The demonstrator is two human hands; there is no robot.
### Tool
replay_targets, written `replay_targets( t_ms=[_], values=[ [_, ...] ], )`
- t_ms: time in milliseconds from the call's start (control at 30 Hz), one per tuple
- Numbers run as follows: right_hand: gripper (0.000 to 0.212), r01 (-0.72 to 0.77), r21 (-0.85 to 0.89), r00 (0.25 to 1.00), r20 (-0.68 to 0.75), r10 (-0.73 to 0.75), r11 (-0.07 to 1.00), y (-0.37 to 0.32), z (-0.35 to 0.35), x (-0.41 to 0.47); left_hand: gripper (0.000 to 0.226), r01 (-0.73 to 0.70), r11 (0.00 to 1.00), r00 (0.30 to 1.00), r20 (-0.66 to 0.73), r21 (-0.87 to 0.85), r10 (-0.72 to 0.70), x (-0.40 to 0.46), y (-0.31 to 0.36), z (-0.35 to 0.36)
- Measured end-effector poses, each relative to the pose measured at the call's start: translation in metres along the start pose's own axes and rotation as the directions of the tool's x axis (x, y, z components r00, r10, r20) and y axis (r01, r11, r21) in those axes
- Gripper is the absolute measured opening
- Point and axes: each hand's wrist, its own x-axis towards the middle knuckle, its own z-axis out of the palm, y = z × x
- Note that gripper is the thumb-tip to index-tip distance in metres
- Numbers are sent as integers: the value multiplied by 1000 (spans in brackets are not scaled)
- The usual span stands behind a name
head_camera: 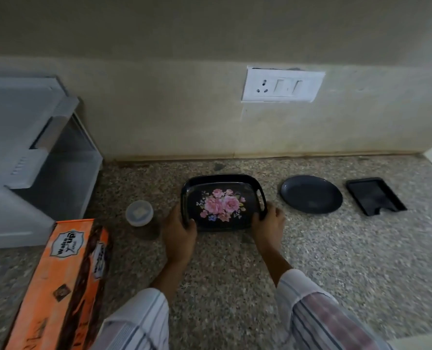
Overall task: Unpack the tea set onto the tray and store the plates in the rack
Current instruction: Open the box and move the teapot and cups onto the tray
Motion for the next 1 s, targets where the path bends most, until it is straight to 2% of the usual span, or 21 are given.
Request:
replay_targets(
  t_ms=[100, 200, 400, 533, 767, 1000],
  values=[
    [38, -60, 107, 998, 42, 56, 992, 14, 3, 15, 39, 127, 992, 992, -12, -17, -128, 18, -1, 17],
    [34, -107, 209, 992, 92, 90, 972, 12, -5, 22, 30, 172, 983, 985, 8, -58, -172, 26, -8, 26],
    [35, -107, 268, 993, 82, 88, 957, 35, -30, -19, 24, 99, 991, 995, 17, -86, -98, -22, -17, 15],
    [36, -105, 303, 994, 57, 92, 947, 58, -52, -57, 30, 80, 988, 997, 36, -136, -75, -70, -27, 5],
    [36, -51, 300, 997, 67, 32, 953, 94, -77, -97, 30, 144, 974, 989, 6, -175, -146, -132, -26, 0],
    [25, -59, 340, 995, 99, 27, 938, 106, -86, -105, 31, 133, 977, 990, -30, -166, -140, -153, -22, -1]
  ],
)
